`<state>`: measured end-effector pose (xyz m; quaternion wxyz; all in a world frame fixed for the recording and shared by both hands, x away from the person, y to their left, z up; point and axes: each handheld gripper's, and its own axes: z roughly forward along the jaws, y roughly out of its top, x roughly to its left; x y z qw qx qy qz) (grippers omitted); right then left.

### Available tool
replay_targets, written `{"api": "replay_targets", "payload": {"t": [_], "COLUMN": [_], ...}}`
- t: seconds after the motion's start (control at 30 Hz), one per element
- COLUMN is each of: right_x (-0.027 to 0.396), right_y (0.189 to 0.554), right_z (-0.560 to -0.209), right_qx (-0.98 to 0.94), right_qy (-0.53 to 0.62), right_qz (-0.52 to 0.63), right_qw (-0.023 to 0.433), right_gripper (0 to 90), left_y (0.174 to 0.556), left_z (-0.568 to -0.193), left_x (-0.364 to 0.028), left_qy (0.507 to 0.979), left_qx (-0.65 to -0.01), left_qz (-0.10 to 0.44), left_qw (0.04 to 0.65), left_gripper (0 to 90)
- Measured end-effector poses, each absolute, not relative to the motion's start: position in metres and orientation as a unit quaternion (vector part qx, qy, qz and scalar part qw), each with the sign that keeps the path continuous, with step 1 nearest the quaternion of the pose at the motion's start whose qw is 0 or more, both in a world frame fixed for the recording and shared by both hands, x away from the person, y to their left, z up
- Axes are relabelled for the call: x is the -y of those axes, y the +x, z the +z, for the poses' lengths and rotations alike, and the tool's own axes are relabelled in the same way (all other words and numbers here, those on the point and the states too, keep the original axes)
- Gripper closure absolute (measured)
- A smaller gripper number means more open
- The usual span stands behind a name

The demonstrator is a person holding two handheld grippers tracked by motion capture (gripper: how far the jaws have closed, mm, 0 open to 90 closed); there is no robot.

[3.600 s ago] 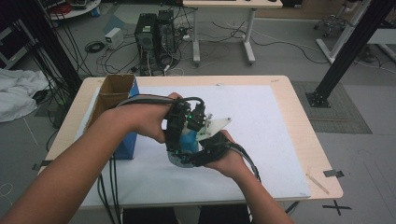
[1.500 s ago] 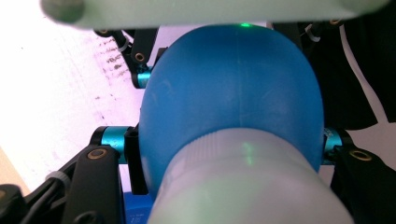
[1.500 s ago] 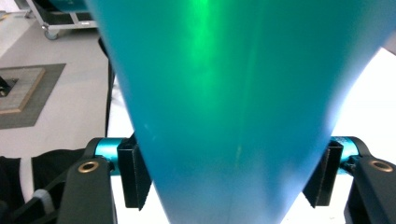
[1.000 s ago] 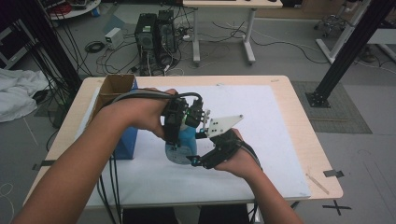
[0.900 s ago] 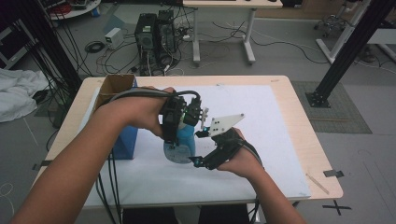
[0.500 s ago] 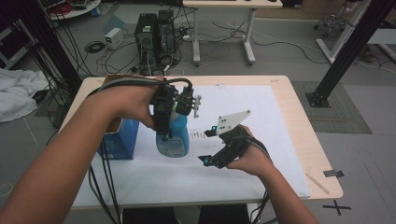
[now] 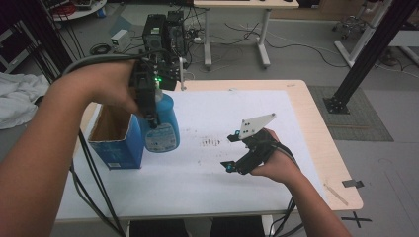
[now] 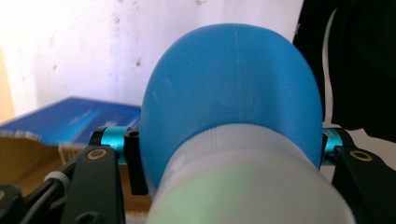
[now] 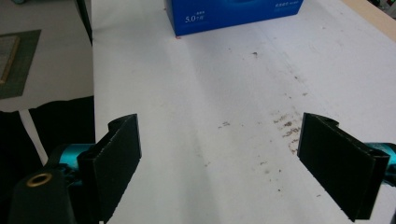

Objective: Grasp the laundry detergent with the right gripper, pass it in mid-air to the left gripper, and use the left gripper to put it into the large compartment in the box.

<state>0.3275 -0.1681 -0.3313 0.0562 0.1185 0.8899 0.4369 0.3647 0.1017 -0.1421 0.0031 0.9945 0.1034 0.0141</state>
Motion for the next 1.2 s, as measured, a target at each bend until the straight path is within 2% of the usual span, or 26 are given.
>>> {"api": "replay_targets", "payload": {"t": [0.27,0.7,1.2], "right_x": [0.166,0.165,0.158], "right_y": [0.332,0.332,0.333], "right_z": [-0.333,-0.333,-0.337], "right_qx": [-0.89,-0.893,-0.899], "right_qy": [0.126,0.131,0.132], "right_qz": [0.435,0.427,0.414], "right_qw": [0.056,0.059,0.055], "right_gripper": [12.7,12.8,12.7], "left_y": [0.375,0.391,0.404], "left_z": [-0.124,-0.109,-0.116], "left_x": [-0.138,-0.184,-0.217], "left_qy": [0.983,0.951,0.921], "left_qx": [-0.182,-0.307,-0.388], "left_qz": [0.013,0.026,0.037], "left_qw": [0.021,0.013,0.007], "left_gripper": [38.9,38.9,38.9]}}
